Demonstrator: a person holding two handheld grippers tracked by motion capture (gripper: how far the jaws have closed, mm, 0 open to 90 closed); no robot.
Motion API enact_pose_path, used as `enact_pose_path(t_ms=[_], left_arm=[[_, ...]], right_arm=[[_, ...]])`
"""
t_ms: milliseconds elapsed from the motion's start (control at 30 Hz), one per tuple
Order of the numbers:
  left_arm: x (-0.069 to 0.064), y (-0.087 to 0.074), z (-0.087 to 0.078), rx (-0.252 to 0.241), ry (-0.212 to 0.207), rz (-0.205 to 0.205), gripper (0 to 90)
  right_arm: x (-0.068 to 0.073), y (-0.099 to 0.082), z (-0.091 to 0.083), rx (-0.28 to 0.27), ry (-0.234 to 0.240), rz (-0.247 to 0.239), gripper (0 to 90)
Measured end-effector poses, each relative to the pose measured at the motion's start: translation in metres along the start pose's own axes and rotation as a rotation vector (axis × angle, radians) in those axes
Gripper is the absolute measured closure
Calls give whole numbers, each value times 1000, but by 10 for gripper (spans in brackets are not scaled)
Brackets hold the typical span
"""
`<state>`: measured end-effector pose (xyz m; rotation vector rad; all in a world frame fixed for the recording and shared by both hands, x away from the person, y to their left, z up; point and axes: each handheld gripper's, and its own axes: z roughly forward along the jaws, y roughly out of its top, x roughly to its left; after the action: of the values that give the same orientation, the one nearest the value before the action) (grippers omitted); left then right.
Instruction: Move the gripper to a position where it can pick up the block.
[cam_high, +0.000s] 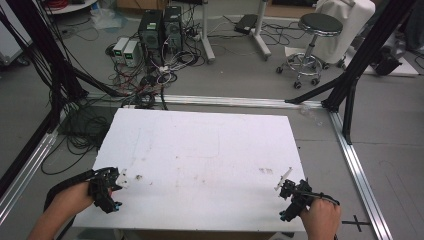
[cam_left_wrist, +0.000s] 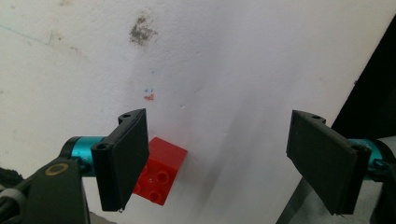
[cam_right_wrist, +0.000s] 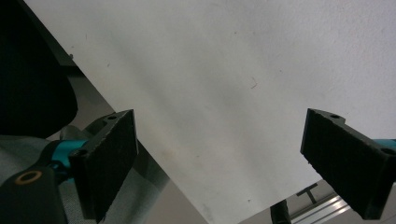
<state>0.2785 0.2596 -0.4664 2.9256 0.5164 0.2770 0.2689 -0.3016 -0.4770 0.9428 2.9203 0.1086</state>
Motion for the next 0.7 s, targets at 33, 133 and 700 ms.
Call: enact_pose_path(t_ms=[33, 133, 700], left_arm=[[1, 0, 0, -1, -5, 6, 215], [5, 0, -1, 1, -2, 25, 215], [32, -16, -4, 39, 8, 152, 215]], right_arm=[[0, 0, 0, -3, 1, -1, 104], [0, 0, -1, -6, 0, -2, 104], [2, 4, 1, 5, 6, -13, 104]])
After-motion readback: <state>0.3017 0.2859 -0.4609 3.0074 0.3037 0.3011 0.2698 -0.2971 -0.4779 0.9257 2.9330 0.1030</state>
